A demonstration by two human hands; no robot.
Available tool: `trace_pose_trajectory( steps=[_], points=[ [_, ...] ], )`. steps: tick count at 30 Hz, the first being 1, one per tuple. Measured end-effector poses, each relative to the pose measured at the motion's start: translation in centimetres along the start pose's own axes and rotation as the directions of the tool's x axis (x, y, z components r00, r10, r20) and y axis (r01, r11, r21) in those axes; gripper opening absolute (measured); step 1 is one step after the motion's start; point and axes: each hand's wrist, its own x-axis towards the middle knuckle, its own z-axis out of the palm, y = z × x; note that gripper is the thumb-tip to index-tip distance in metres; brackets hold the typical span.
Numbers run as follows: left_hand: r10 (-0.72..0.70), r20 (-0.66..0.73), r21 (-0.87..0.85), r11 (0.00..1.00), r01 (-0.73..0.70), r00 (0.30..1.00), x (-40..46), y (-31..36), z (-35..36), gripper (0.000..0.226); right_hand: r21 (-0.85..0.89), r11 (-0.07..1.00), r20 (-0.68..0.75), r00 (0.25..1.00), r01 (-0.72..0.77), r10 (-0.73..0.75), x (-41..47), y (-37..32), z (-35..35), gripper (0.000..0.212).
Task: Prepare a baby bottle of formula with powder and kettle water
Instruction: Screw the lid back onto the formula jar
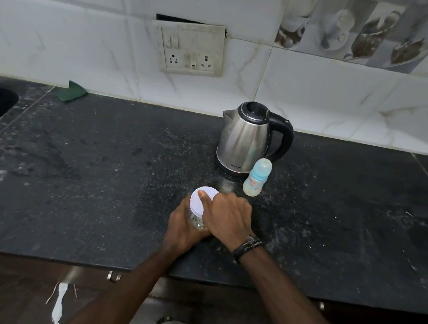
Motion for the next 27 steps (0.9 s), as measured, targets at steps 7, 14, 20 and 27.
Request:
trace_pose_trajectory(
  steps=[7,14,20,27],
  points=[
    [0.002,0.047,-0.021,1.0,-0.001,0.999,3.5,1.2,1.4,0.101,0.188,0.967,0.037,0.985,-0.172,0.168,-0.1,2.9,0.7,0.067],
    [0.016,0.114,0.037,0.999,-0.02,0.993,7.9,2.4,3.5,0.106,0.159,0.95,0.084,0.963,-0.268,0.258,0.4,5.2,2.5,0.061],
    [-0.006,0.173,0.097,0.995,-0.011,0.985,11.0,3.3,4.4,0.116,0.195,0.936,0.106,0.955,-0.293,0.277,0.9,6.3,3.9,0.064],
    [0.007,0.168,0.175,0.984,-0.036,0.986,11.7,3.5,4.4,0.115,0.183,0.935,0.098,0.952,-0.304,0.291,1.6,7.1,5.0,0.057]
  ],
)
